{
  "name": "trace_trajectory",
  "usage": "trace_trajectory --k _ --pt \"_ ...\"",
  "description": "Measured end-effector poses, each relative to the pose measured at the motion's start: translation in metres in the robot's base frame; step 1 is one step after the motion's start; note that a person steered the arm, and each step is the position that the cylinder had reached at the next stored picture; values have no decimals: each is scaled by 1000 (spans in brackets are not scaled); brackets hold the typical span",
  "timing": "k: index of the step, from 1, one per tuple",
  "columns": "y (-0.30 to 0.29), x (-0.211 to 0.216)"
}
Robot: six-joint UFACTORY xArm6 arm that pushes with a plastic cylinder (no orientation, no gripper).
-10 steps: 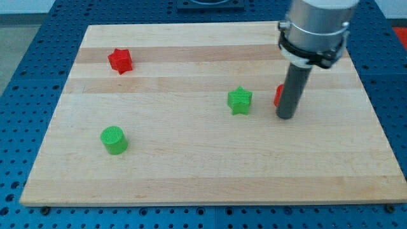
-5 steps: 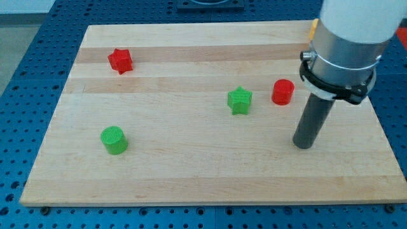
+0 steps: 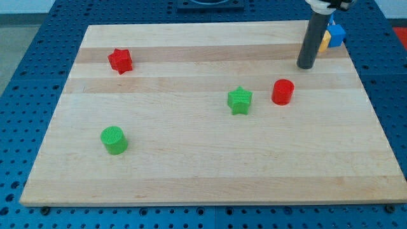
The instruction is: Move the red circle to the top right of the green star
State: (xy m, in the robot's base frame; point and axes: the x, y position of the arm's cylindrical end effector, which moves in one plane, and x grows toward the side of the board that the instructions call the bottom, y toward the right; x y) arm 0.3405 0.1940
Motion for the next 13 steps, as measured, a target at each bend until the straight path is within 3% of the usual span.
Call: trace_trajectory --k 4,7,10,13 --pt "-59 18" --pt "-12 18" --pt "18 72" --pt "-42 75"
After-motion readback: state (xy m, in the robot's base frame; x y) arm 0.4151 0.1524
